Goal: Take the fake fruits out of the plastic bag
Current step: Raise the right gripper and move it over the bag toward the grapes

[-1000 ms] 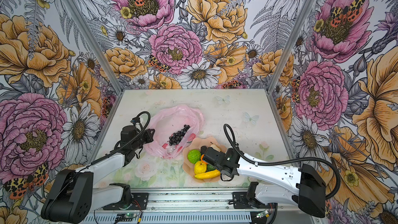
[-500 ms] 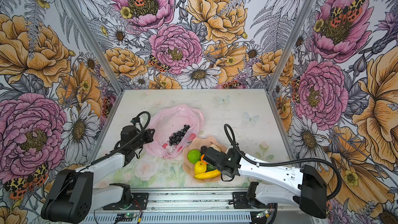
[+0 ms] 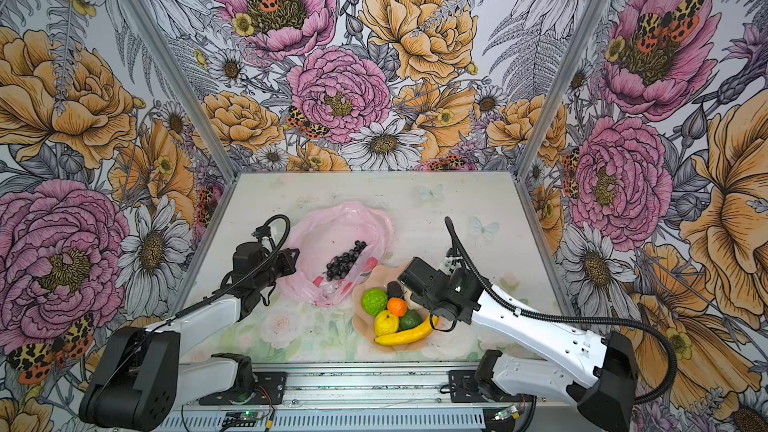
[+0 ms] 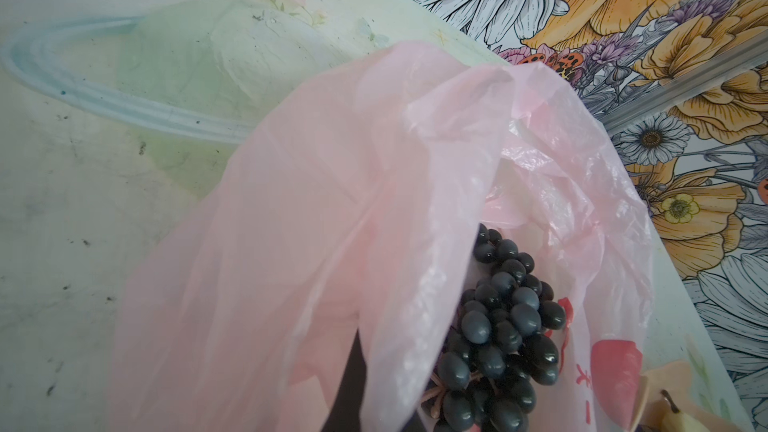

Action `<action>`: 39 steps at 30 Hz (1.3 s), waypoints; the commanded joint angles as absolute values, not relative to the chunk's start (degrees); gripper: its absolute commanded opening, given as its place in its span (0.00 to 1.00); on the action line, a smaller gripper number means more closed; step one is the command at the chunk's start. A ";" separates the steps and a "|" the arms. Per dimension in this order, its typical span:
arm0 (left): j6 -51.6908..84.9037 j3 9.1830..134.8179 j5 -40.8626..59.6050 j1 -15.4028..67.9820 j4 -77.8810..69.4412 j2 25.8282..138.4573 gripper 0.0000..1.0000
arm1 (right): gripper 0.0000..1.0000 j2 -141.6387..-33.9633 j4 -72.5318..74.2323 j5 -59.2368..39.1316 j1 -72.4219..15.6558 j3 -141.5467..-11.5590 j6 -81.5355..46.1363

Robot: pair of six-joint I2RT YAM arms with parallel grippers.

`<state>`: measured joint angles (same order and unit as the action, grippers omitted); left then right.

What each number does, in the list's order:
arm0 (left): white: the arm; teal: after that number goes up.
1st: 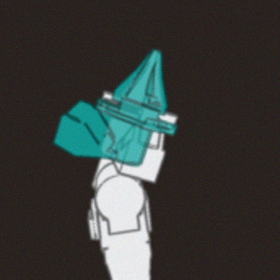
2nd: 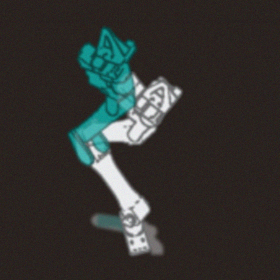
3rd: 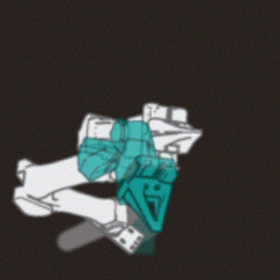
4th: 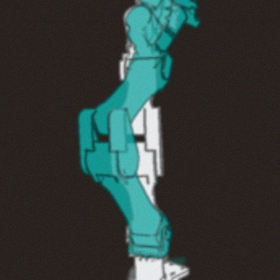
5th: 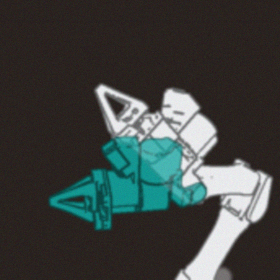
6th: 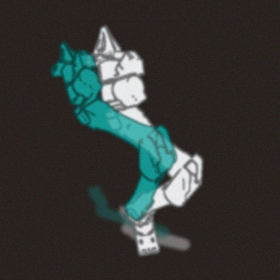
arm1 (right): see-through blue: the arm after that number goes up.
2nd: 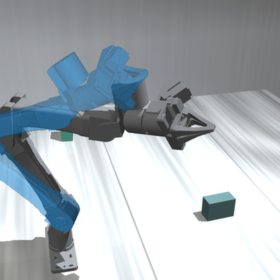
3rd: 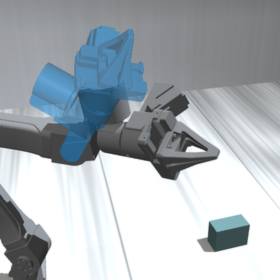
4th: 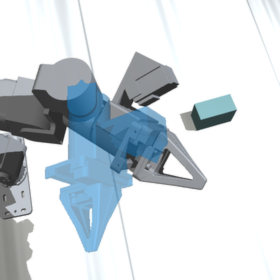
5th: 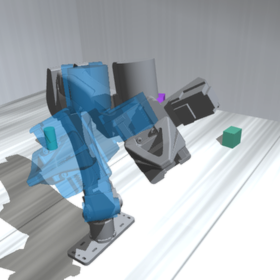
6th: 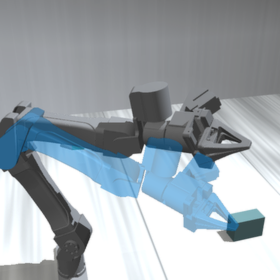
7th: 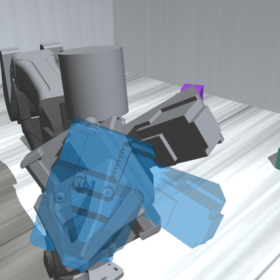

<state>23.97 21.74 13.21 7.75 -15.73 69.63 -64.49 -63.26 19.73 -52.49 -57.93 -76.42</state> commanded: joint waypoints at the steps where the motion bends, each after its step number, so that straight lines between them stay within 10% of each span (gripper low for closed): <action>1: 23.48 21.80 14.83 8.32 -17.52 69.48 0.00 | 0.62 -71.32 -58.65 20.55 -52.16 -66.53 -64.40; 22: 30.32 21.08 18.36 3.00 -17.83 74.42 0.00 | 0.45 -118.39 -47.38 3.56 -58.39 -103.61 -43.68; 39: 26.20 22.68 13.79 10.38 -16.00 73.75 0.00 | 0.64 -116.06 -41.18 9.48 -54.85 -95.11 -56.85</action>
<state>27.88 21.69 15.44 9.80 -16.08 74.61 -118.19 -44.38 8.38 -55.13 -96.03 -53.28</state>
